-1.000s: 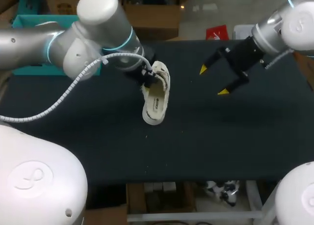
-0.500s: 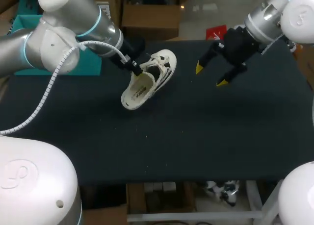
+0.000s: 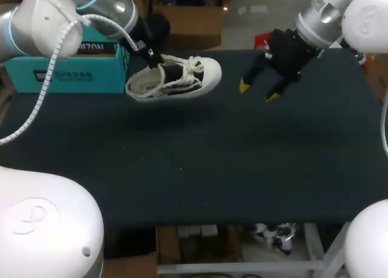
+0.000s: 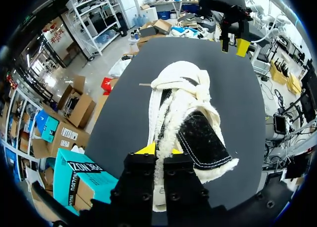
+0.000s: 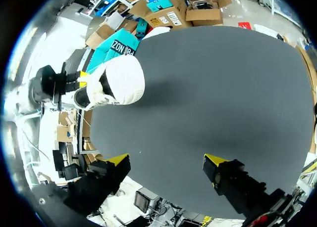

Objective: Open the shoe tongue, take the insole out of the shoe, put the insole back into the shoe, and pack the shoe into the shoebox

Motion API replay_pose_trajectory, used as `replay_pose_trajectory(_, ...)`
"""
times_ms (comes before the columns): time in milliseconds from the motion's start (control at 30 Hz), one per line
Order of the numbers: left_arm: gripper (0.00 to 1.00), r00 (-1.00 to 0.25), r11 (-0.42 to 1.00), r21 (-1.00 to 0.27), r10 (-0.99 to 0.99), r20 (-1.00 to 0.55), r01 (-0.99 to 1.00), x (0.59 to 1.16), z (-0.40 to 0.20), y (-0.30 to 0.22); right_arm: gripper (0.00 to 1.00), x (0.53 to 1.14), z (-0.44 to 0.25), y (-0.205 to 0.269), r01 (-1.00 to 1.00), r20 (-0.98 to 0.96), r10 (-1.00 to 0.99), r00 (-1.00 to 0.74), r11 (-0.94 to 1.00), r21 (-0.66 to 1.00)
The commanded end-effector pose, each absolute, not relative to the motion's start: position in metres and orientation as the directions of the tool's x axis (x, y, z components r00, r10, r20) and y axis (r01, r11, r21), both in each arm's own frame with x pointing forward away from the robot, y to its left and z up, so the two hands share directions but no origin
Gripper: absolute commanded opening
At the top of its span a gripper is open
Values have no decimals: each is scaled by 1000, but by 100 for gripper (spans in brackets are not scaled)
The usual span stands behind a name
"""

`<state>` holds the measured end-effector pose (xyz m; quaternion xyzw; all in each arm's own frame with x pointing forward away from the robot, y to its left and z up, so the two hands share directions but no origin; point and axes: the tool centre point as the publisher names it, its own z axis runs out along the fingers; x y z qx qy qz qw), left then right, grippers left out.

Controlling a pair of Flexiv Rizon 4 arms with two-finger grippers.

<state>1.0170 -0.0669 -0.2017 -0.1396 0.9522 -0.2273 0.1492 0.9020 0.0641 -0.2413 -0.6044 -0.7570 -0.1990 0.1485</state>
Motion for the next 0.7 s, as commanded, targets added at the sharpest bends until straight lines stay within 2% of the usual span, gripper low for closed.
replay_pose_trajectory(33,0,-924,869,-456,-318,-214,-193,1021,-178,-66,100,884,-241,71,939,363,870,-335,278,202)
replay_pose_trajectory(67,0,-925,871,-453,-313,-217,-188,1022,-174,-66,100,882,-242,66,907,360,835,-416,355,225)
replay_pose_trajectory(333,0,-917,891,-419,-303,-260,-175,1031,-151,-54,100,882,-242,66,907,360,835,-416,355,225)
replay_pose_trajectory(700,0,-882,875,-459,-332,-335,-155,1052,-121,29,100,882,-242,66,907,360,835,-416,355,225)
